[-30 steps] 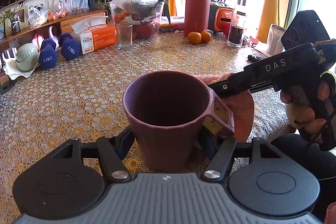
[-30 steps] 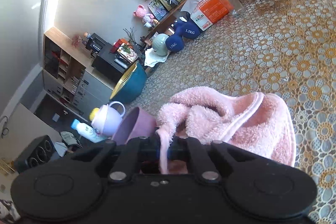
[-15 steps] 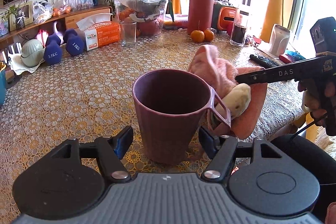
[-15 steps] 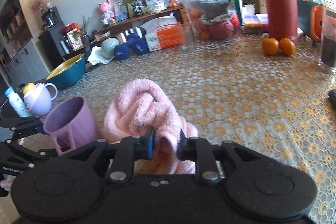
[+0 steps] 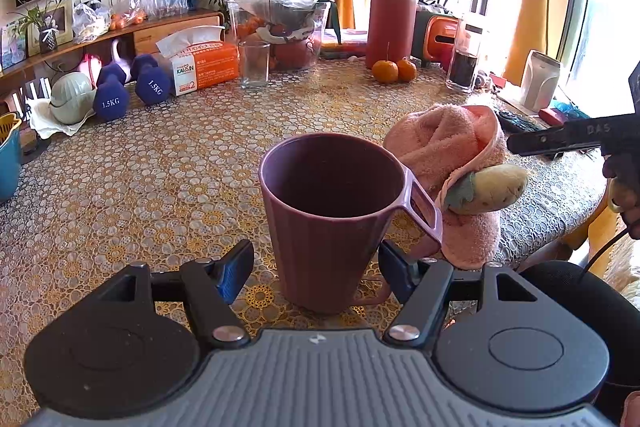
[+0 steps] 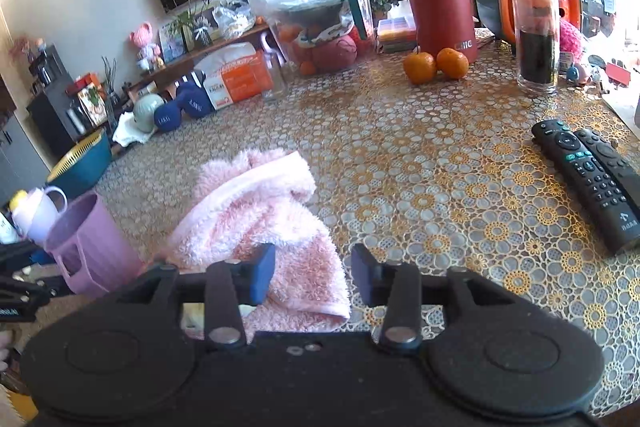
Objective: Organize objects
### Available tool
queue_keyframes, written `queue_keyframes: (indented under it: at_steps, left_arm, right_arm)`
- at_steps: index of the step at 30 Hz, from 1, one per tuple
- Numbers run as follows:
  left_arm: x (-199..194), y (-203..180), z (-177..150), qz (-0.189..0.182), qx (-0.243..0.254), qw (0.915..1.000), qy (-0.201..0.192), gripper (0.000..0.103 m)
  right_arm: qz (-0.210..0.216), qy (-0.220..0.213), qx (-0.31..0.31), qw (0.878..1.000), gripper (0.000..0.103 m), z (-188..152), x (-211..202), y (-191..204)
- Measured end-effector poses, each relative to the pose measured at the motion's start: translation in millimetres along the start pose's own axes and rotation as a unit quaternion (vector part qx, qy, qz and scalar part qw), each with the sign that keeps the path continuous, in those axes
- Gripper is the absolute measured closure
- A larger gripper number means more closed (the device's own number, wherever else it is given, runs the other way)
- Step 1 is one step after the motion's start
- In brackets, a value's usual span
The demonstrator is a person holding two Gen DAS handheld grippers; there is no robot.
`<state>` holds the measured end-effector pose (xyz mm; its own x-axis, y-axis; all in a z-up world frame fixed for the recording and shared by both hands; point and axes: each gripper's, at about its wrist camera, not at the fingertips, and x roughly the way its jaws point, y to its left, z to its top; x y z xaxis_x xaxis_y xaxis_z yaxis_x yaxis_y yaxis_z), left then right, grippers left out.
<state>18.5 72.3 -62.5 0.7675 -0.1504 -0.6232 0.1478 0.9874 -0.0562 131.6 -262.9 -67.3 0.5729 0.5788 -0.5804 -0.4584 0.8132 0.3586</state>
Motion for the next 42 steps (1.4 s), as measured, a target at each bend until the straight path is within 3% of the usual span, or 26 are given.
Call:
queue_keyframes:
  at_steps: [3, 5, 13, 14, 16, 18, 20, 21, 24, 32, 37, 42]
  left_arm:
    - [-0.1, 0.1, 0.1, 0.001, -0.001, 1.0, 0.0, 0.035]
    - [-0.5, -1.0, 0.0, 0.004, 0.0, 1.0, 0.0, 0.035]
    - [-8.1, -2.9, 2.3, 0.012, -0.006, 0.9999, -0.003, 0.035]
    - [-10.7, -3.2, 3.2, 0.01, -0.008, 0.9999, -0.004, 0.034]
    - [-17.2, -4.0, 6.2, 0.011, -0.013, 0.9998, -0.011, 0.028]
    - [-23.7, -4.0, 10.8, 0.006, -0.019, 0.9997, -0.017, 0.025]
    - [-29.0, -2.6, 15.9, 0.003, -0.027, 0.9994, -0.021, 0.021]
    - [-29.5, -1.4, 18.7, 0.008, -0.031, 0.9993, -0.019, 0.02]
    - [-26.4, 5.5, 24.8, 0.017, -0.06, 0.998, -0.009, 0.016]
    - [-20.3, -5.6, 30.5, 0.011, -0.062, 0.998, -0.013, 0.016]
    - [-15.0, -2.7, 28.0, 0.0, -0.068, 0.9977, -0.008, 0.016]
    - [-9.4, -4.6, 25.1, -0.002, -0.066, 0.9978, -0.001, 0.018]
  right_arm:
    - [0.038, -0.013, 0.013, 0.999, 0.032, 9.7, -7.1, 3.8]
    - [0.048, -0.019, -0.001, 0.999, 0.028, 17.2, -3.8, 15.5]
    - [-0.032, 0.021, -0.1, 0.994, 0.025, 14.0, 59.4, 70.1]
    - [-0.047, 0.023, -0.115, 0.992, 0.027, 10.4, 65.4, 74.8]
    - [-0.063, 0.029, -0.137, 0.988, 0.047, 3.1, 74.7, 79.9]
    - [-0.056, 0.035, -0.14, 0.988, 0.062, -2.8, 78.3, 79.4]
    - [-0.052, 0.032, -0.144, 0.988, 0.07, -6.6, 77.5, 79.2]
    - [-0.051, 0.029, -0.143, 0.988, 0.079, -6.7, 76.2, 78.7]
    - [-0.039, 0.019, -0.136, 0.99, 0.086, -5.2, 69.1, 78.5]
    - [0.11, 0.012, -0.052, 0.993, 0.087, 11.4, 45.4, 73.5]
    - [0.226, 0.033, 0.034, 0.973, 0.087, 17.8, 52.8, 67.5]
    - [0.264, 0.06, 0.11, 0.956, 0.087, 11.5, 76.8, 57.0]
